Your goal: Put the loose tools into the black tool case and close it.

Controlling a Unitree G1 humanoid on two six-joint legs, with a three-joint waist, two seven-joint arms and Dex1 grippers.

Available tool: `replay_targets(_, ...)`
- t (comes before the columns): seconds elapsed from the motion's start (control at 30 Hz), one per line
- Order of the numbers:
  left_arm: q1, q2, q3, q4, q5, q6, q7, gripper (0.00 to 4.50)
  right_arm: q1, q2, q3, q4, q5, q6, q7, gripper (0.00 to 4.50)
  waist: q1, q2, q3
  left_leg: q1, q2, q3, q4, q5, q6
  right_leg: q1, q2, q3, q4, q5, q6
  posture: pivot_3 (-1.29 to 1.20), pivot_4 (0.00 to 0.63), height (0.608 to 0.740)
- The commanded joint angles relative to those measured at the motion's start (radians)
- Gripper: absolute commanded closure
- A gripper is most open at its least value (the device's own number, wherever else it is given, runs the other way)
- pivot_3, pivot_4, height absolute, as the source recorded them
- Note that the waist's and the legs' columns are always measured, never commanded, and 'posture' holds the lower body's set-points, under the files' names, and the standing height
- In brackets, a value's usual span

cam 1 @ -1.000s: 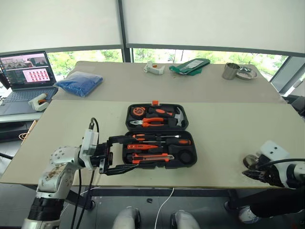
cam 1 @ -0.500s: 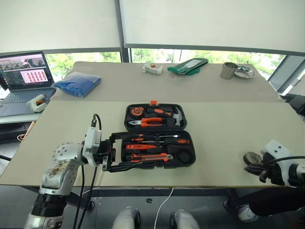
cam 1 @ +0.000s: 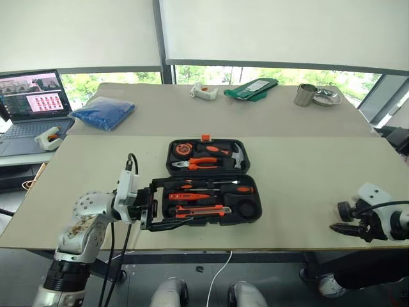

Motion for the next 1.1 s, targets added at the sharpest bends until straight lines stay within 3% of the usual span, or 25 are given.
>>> replay_targets(0.03, -0.001, 0.002, 0.002, -0.025, -0.013, -0.003, -0.002, 0.00, -0.032, 0.019, 0.025, 0.021, -0.025, -0.038, 0.008, 1.57, -0.001, 0.000, 0.000, 0.000, 0.000, 0.000, 0.000, 0.000, 0.000, 0.000, 0.000, 0.000, 0.000, 0.000, 0.000, 0.00, 0.150, 0.740)
replay_targets(0.17, 0.007, 0.007, 0.005, -0.019, -0.013, -0.009, -0.008, 0.00, -0.041, 0.025, 0.027, 0.022, -0.027, -0.054, 0.016, 2.63, -0.002, 0.000, 0.000, 0.000, 0.001, 0.000, 0.002, 0.000, 0.000, 0.000, 0.001, 0.000, 0.000, 0.001, 0.000, 0.00, 0.150, 0.740)
replay_targets(0.33, 0.015, 0.011, 0.010, -0.015, -0.012, -0.013, -0.012, 0.00, -0.045, -0.005, 0.013, 0.000, -0.021, -0.059, 0.053, 4.38, 0.000, 0.000, 0.000, 0.000, 0.002, 0.000, 0.003, 0.000, 0.000, 0.000, 0.001, 0.000, 0.001, 0.001, -0.001, 0.00, 0.150, 0.740)
replay_targets(0.53, 0.024, 0.017, 0.014, -0.018, -0.020, 0.008, -0.007, 0.00, -0.147, -0.029, 0.037, -0.209, 0.096, 0.084, 0.191, 4.45, -0.005, 0.002, 0.001, -0.001, 0.002, 0.001, 0.003, 0.000, 0.000, -0.001, 0.000, 0.001, 0.001, 0.001, -0.001, 0.00, 0.150, 0.740)
replay_targets(0.6, 0.031, 0.022, 0.019, -0.013, -0.021, 0.007, -0.011, 0.00, -0.330, 0.054, 0.084, -0.311, 0.214, 0.240, 0.195, 4.45, -0.017, 0.001, 0.001, 0.000, 0.004, 0.001, 0.003, 0.000, 0.000, -0.002, 0.001, 0.001, 0.002, 0.001, -0.001, 0.00, 0.150, 0.740)
replay_targets(0.73, 0.017, 0.009, 0.021, 0.019, -0.005, -0.013, 0.012, 0.00, -0.524, 0.164, 0.207, -0.388, 0.279, 0.391, 0.204, 4.45, -0.018, 0.001, 0.002, 0.000, 0.004, -0.003, 0.003, 0.000, -0.001, -0.003, 0.003, -0.002, 0.003, 0.002, -0.004, 0.00, 0.150, 0.740)
replay_targets(0.83, 0.006, 0.002, 0.018, 0.034, 0.015, -0.029, 0.032, 0.00, -0.590, 0.235, 0.329, -0.406, 0.243, 0.416, 0.187, 4.45, -0.004, 0.001, 0.002, -0.001, 0.004, -0.002, 0.003, 0.000, -0.001, -0.008, 0.002, -0.003, 0.002, 0.001, -0.005, 0.00, 0.150, 0.740)
replay_targets(0.97, 0.012, 0.002, 0.024, 0.032, 0.031, -0.034, 0.052, 0.00, -0.599, 0.263, 0.430, -0.396, 0.157, 0.410, 0.136, 4.45, 0.008, 0.001, 0.002, -0.015, 0.001, 0.000, 0.006, 0.000, 0.001, -0.016, -0.002, -0.003, 0.003, 0.007, -0.010, 0.00, 0.150, 0.740)
replay_targets(1.1, 0.048, 0.018, 0.042, 0.003, 0.030, -0.030, 0.068, 0.00, -0.585, 0.236, 0.495, -0.405, 0.116, 0.417, 0.139, 4.45, 0.004, 0.001, 0.002, -0.020, 0.000, 0.001, 0.008, 0.003, 0.010, -0.017, -0.002, -0.002, 0.002, 0.014, 0.000, 0.00, 0.150, 0.740)
